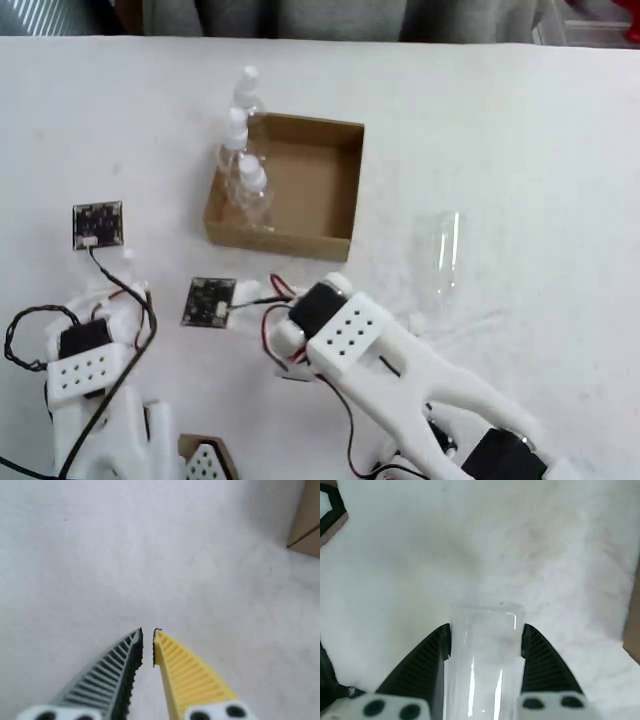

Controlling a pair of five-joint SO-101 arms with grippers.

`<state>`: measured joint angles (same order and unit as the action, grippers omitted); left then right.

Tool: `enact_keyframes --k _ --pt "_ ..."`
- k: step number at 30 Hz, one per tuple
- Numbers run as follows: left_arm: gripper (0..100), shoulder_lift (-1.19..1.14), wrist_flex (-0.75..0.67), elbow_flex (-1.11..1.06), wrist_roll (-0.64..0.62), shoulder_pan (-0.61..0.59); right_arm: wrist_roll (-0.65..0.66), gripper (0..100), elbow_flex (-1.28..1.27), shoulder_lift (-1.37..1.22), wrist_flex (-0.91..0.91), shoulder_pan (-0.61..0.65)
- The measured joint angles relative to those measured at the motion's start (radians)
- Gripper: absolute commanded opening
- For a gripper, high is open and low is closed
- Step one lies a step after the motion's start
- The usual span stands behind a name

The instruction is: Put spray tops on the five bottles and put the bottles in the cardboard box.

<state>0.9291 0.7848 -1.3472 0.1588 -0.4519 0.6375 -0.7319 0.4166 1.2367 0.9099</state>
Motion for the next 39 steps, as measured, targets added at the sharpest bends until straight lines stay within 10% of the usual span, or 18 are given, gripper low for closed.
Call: enact_keyframes --k 27,34,39 --pt "6 0.0 0.0 0.0 0.0 0.0 -0.153 25.2 0.115 0.006 0.026 -0.209" --pt "6 0.0 0.0 0.0 0.0 0.0 -0.169 0.9 0.269 0.006 0.242 -0.331" --pt "6 0.0 0.0 0.0 0.0 0.0 -0.167 1.6 0.292 0.077 0.322 -0.476"
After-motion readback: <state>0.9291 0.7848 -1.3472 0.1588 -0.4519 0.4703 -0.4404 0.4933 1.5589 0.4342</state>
